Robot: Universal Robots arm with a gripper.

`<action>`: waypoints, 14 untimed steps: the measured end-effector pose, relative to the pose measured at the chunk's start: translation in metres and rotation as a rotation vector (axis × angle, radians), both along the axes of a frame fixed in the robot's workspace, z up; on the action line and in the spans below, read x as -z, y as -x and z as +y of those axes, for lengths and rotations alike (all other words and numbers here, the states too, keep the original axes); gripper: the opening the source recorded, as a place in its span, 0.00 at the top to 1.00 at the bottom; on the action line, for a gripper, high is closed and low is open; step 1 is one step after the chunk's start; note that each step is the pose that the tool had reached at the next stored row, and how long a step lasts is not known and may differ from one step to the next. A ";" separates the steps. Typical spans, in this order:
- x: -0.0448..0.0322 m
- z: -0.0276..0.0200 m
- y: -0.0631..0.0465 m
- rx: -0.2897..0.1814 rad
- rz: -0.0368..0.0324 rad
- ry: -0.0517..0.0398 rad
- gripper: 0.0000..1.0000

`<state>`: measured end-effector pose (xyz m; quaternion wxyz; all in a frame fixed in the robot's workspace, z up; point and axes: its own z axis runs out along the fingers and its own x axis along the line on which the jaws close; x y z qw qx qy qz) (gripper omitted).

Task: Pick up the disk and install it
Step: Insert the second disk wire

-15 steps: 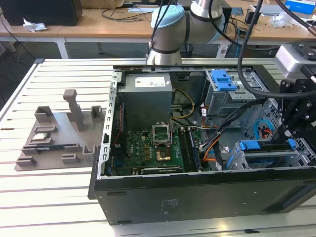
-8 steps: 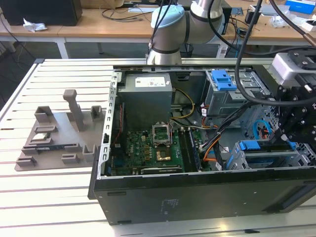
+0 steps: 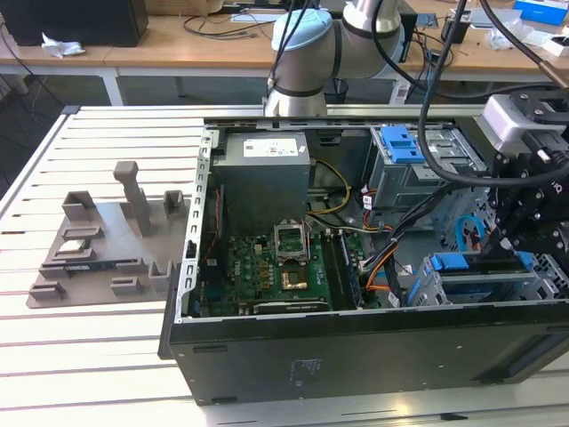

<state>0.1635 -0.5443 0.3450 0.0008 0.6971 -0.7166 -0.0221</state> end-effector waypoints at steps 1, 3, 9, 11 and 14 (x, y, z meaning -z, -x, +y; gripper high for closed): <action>0.0020 0.0002 0.000 0.000 0.0000 -0.0001 0.90; 0.0032 0.0003 0.000 0.000 -0.0001 0.0005 0.90; 0.0036 0.0004 0.000 0.000 0.0000 -0.0002 0.89; 0.0036 0.0004 0.000 0.000 0.0000 -0.0001 0.83; -0.0133 0.0010 0.000 0.000 -0.0001 -0.0002 0.83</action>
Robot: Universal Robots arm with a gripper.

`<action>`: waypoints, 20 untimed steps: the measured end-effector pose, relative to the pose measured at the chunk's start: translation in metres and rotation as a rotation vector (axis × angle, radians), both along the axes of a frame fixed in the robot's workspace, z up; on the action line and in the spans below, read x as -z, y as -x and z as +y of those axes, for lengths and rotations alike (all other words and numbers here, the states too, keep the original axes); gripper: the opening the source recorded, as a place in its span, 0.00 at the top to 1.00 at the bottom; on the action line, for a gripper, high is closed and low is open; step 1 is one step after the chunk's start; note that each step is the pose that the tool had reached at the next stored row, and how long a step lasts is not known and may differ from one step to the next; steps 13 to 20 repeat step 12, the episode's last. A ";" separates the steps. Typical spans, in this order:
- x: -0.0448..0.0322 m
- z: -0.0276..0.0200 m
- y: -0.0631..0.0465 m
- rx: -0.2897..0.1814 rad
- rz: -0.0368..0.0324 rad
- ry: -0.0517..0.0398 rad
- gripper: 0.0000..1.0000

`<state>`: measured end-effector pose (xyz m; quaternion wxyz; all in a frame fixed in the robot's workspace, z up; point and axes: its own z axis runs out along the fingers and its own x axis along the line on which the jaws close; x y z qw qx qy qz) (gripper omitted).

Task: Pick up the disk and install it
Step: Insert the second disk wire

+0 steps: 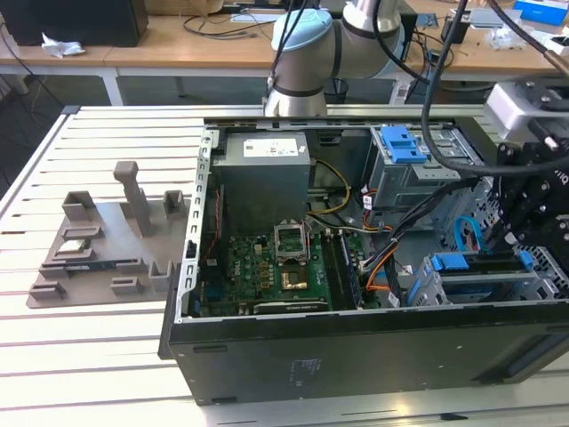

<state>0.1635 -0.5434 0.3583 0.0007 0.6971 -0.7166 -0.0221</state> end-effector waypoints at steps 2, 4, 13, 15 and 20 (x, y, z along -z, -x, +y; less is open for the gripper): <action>-0.0068 0.0015 0.000 0.000 0.0000 0.0001 0.83; -0.0173 0.0025 0.000 0.000 0.0000 0.0000 0.90; -0.0356 0.0036 0.000 0.000 0.0000 0.0000 0.90; -0.0356 0.0036 0.000 0.000 0.0000 0.0000 0.90; -0.0356 0.0036 0.000 0.000 0.0000 0.0000 0.90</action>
